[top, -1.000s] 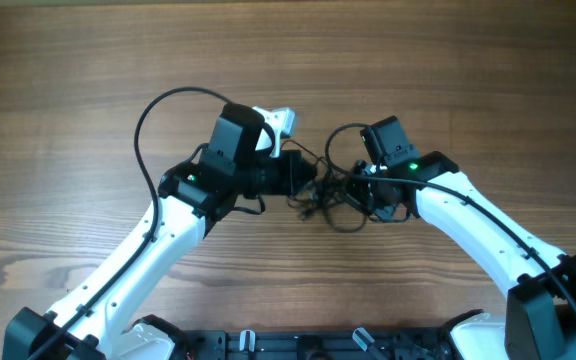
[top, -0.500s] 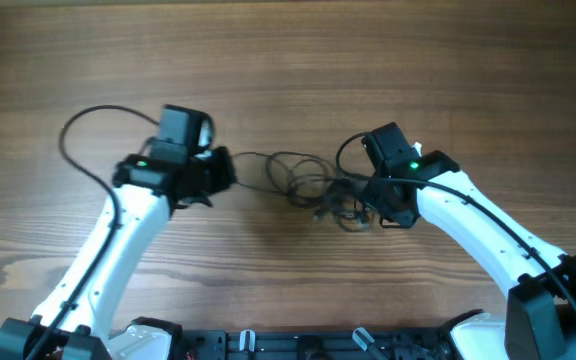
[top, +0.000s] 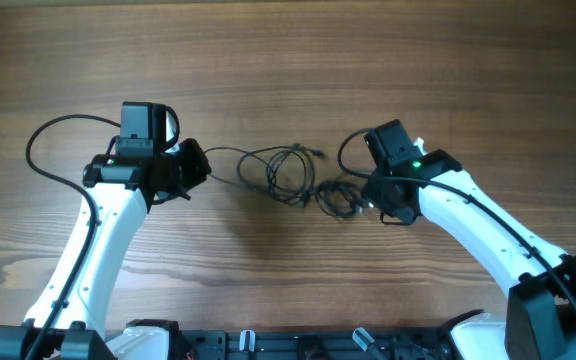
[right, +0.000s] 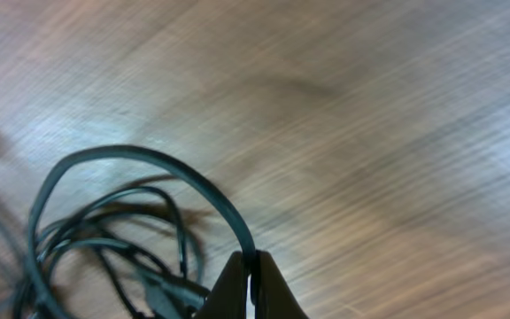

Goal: Untangle cables

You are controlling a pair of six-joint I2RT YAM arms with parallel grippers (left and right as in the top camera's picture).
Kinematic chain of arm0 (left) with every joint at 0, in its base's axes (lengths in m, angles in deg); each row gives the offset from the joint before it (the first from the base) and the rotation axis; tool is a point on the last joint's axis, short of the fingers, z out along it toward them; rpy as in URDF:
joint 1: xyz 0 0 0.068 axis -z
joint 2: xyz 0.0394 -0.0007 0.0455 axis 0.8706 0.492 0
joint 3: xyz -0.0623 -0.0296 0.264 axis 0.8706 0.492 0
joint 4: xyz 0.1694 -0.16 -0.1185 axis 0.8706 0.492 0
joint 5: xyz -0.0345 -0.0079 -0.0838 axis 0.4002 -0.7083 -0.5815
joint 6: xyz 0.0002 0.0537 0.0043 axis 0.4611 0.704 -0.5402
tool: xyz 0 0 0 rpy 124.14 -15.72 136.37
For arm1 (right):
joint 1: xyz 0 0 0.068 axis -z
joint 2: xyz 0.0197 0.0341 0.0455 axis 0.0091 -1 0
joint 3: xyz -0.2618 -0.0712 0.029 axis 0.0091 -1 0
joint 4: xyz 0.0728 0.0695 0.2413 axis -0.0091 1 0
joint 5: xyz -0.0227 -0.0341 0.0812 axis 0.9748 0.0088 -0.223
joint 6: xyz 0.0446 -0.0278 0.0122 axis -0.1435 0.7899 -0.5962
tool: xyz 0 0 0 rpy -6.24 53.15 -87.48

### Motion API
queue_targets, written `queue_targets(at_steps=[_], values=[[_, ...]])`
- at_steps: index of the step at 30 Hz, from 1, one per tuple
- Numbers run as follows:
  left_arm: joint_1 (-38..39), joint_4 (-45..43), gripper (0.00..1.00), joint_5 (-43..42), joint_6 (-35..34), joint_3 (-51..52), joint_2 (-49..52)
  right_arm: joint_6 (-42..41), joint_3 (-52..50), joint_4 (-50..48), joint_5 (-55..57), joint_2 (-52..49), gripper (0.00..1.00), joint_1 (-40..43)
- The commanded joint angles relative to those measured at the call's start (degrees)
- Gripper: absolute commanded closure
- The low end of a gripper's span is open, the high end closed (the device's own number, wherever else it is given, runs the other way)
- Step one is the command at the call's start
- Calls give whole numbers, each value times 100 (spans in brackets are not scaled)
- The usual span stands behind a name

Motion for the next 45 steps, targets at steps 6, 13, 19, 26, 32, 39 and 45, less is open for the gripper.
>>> queue_targets(at_steps=[6,13,19,26,32,39,45], values=[[590,-92,9,-315,52,-48,-105,1580,4,-1244,-2039,-81,96,31],[1414,-291,14,-413,70,-37,26,1576,7,-1294,-2227,-81,96,31],[1895,-455,21,-413,-4,-37,483,1572,7,-1386,-2715,-81,96,31],[2070,-579,25,-413,-732,-37,1169,1547,4,-1421,-2743,-81,96,31],[2068,-667,30,-415,-1937,-37,1637,1445,7,-1414,-2741,-81,96,31],[2070,-986,35,-702,-2404,-37,1779,1445,7,-1390,-2743,-81,96,31],[2070,-1019,36,-693,-2817,-28,1781,1443,7,-1368,-2743,-81,96,31]])
